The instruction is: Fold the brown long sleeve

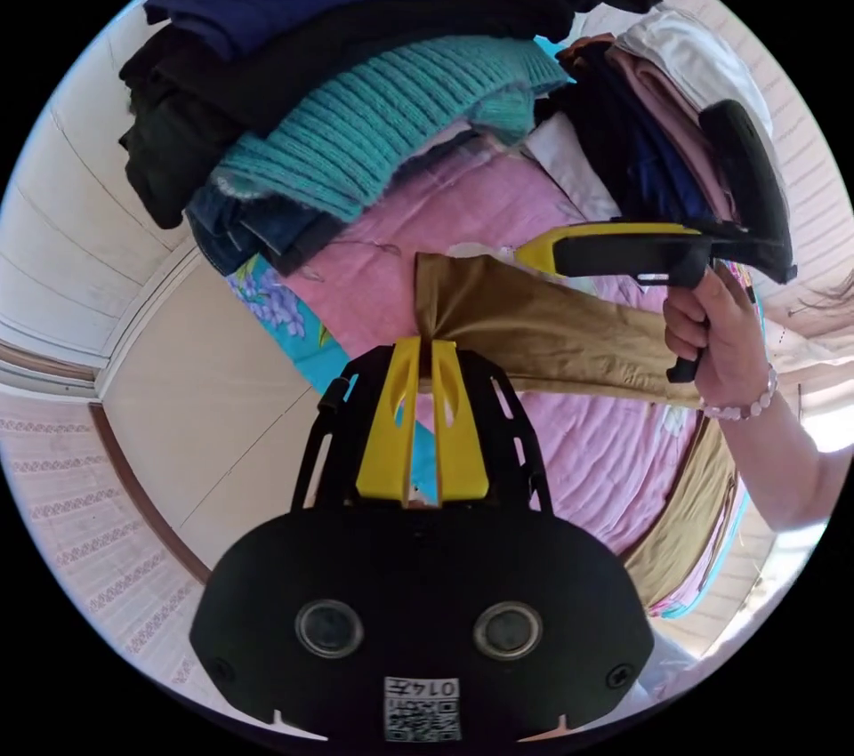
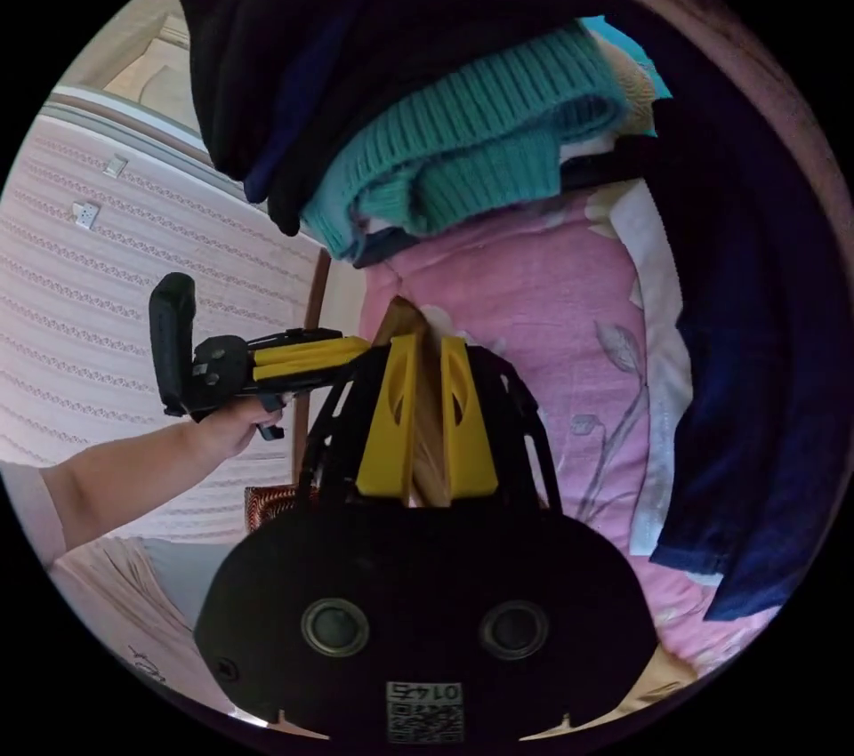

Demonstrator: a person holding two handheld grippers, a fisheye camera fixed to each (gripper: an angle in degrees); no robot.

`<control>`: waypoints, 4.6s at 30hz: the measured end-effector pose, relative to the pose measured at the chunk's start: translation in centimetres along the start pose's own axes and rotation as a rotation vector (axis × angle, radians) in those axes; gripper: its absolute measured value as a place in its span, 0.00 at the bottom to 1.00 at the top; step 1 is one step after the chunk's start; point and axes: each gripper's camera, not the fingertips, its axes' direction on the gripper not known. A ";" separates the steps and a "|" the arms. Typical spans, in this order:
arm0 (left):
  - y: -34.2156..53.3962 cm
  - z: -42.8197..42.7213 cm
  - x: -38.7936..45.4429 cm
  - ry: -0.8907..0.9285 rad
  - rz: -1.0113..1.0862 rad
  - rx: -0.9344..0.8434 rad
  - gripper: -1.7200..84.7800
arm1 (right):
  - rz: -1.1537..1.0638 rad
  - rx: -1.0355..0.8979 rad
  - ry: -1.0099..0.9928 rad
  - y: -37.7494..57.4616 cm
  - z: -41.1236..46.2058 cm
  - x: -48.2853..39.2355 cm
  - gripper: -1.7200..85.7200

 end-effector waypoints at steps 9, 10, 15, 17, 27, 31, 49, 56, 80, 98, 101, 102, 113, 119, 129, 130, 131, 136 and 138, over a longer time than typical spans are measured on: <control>3.9 -2.3 1.9 -0.045 -0.121 0.038 0.05 | 0.180 0.290 -0.202 16.2 -11.1 -3.6 0.08; 4.5 -2.5 2.1 -0.060 -0.142 0.031 0.07 | 0.204 0.313 -0.205 18.8 -12.4 -4.2 0.08; 7.5 -3.4 0.4 0.152 -0.398 0.167 0.06 | 0.393 0.342 -0.261 28.8 -16.6 -5.8 0.06; 8.1 -3.0 -0.3 0.306 -0.465 0.209 0.06 | 0.480 0.333 -0.273 33.4 -18.2 -6.8 0.06; 1.0 -4.4 16.8 0.246 0.094 -0.033 0.03 | 0.856 0.269 -0.033 53.2 -28.2 -13.0 0.05; 1.1 -3.3 34.6 0.106 0.677 -0.161 0.01 | 1.192 0.406 0.078 63.2 -33.9 -17.3 0.04; 33.8 7.2 103.3 0.824 2.016 -0.263 0.09 | 2.056 1.610 0.444 97.8 -44.5 -44.4 0.12; 46.6 11.9 115.5 0.699 2.226 -0.390 0.12 | 1.912 1.466 0.637 102.1 -50.8 -46.4 0.15; 32.0 11.6 108.6 0.773 1.812 -0.382 0.01 | 1.134 1.394 -0.086 85.1 -55.9 -52.5 0.02; 23.2 18.9 100.8 0.601 1.502 -0.474 0.01 | 1.444 0.715 0.379 78.1 -60.7 -36.3 0.10; 22.0 17.9 100.0 0.650 1.511 -0.439 0.01 | 1.294 0.821 0.174 78.0 -60.9 -38.2 0.04; 21.5 17.2 99.3 0.669 1.513 -0.422 0.01 | 1.266 0.865 0.145 78.0 -60.8 -39.0 0.04; 16.3 10.1 88.5 0.716 1.395 -0.313 0.01 | 0.753 1.019 -0.403 67.3 -55.6 -49.9 0.02; 13.7 9.0 81.9 0.658 1.282 -0.347 0.01 | 0.585 0.744 -0.418 57.9 -52.0 -50.6 0.02; 9.6 14.6 72.4 0.420 1.078 -0.437 0.01 | 0.474 0.313 -0.163 48.4 -44.1 -49.7 0.03; 9.4 15.1 71.9 0.399 1.068 -0.452 0.01 | 0.490 0.256 -0.129 47.7 -42.6 -49.6 0.04; 9.3 15.4 71.6 0.392 1.056 -0.465 0.01 | 0.526 0.209 -0.101 47.1 -41.1 -49.3 0.05; 7.2 15.5 69.5 0.317 1.062 -0.516 0.01 | 0.586 0.102 -0.183 47.4 -37.2 -48.8 0.11; 6.1 15.3 69.4 0.238 1.113 -0.513 0.01 | 0.604 0.066 -0.196 48.5 -36.6 -48.8 0.11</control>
